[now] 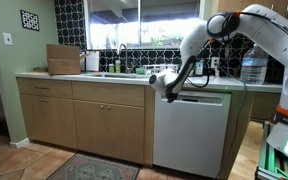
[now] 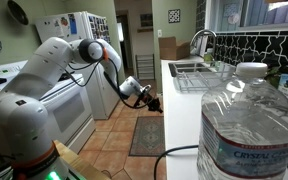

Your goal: Press a button on the left of the dish washing machine controlling panel

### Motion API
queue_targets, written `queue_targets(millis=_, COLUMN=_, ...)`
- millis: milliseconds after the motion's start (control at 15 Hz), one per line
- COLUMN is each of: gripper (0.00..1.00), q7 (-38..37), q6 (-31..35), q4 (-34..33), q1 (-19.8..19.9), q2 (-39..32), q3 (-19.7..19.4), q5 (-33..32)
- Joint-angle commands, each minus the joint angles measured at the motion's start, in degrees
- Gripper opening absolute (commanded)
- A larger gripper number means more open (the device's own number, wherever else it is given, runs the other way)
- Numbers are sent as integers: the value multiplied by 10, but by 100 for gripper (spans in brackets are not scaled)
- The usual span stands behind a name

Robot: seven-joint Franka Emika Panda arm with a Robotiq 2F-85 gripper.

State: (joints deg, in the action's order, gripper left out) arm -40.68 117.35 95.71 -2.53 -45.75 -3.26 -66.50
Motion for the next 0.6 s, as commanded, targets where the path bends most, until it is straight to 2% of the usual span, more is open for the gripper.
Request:
queue_targets(millis=0, gripper=0, q7=19, q6=-9, q4=-28, q1=-1, q2=-23, q3=-7, q5=9)
queue_targets(millis=533, gripper=0, q7=47, q6=-10, q4=-64, q1=1, q2=-50, q3=-12, q5=12)
